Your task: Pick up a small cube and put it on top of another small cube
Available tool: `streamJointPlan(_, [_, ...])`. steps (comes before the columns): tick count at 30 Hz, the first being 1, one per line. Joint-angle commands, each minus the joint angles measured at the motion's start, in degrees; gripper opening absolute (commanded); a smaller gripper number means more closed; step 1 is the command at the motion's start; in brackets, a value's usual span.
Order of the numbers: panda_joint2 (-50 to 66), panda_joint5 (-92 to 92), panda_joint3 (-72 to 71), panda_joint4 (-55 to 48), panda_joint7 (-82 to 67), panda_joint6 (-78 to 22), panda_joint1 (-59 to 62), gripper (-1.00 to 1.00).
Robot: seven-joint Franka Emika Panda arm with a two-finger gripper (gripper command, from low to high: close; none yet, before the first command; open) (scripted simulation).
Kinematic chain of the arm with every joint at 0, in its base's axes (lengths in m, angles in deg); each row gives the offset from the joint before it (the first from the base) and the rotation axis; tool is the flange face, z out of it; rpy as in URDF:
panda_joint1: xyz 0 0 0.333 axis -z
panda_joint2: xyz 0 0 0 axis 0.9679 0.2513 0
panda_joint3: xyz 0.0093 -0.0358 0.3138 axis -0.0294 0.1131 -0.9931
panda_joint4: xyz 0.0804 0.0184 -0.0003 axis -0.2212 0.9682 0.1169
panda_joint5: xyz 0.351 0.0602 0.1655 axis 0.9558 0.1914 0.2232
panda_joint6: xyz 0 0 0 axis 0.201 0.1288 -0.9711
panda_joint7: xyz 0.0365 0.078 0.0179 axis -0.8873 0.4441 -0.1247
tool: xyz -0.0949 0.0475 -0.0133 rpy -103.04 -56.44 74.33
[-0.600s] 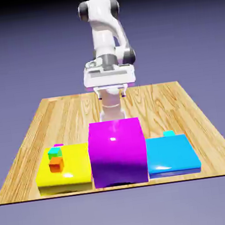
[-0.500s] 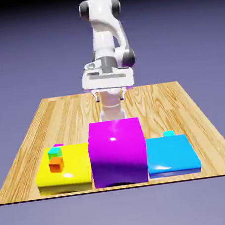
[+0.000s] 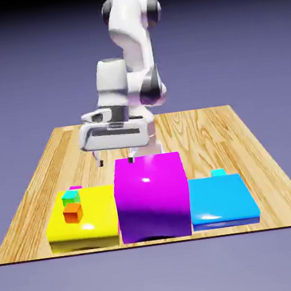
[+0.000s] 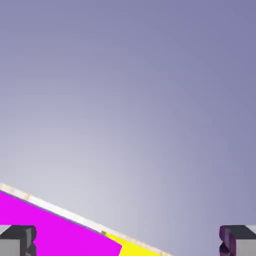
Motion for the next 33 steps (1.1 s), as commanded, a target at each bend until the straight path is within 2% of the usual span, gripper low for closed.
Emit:
streamJointPlan(1, [1.85, -0.23, -1.19, -1.16, -1.9, -1.51, 1.76, 0.0])
streamJointPlan(23, [42.5, -5.36, -27.45, -26.54, -43.68, -34.64, 47.45, 0.0])
streamJointPlan(33, [63.21, -11.53, -35.84, -34.14, -60.38, -50.02, 66.78, 0.0])
